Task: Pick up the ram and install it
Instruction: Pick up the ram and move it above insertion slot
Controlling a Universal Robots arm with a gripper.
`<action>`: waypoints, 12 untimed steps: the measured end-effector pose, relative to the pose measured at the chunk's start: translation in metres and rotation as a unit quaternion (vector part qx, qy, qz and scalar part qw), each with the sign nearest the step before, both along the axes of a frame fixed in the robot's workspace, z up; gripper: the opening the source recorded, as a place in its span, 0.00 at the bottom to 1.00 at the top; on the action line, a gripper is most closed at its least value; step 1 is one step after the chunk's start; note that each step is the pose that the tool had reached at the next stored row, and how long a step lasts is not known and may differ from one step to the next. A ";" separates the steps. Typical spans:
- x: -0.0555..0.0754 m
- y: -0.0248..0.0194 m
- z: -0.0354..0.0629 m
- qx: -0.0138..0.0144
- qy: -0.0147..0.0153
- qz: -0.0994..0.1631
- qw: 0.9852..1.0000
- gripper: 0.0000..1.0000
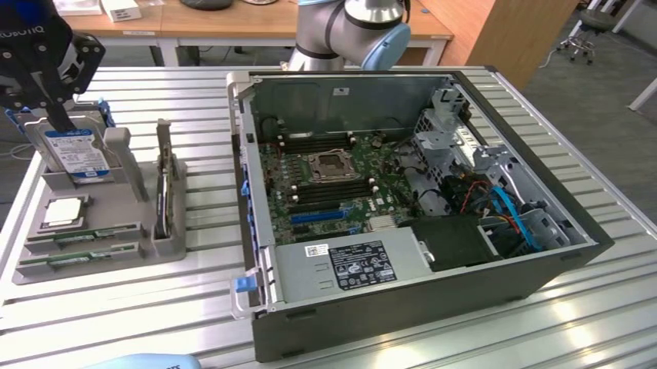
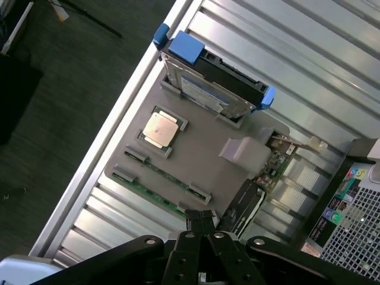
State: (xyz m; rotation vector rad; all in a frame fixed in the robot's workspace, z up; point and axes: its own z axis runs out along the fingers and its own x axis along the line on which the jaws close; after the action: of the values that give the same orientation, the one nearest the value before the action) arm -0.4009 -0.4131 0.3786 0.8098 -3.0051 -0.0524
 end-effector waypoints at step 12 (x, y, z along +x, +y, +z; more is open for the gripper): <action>0.000 0.0000 -0.0013 0.000 0.000 0.052 0.999 0.10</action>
State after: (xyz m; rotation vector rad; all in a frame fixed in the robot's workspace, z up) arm -0.4009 -0.4131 0.3772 0.9641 -2.9573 -0.0492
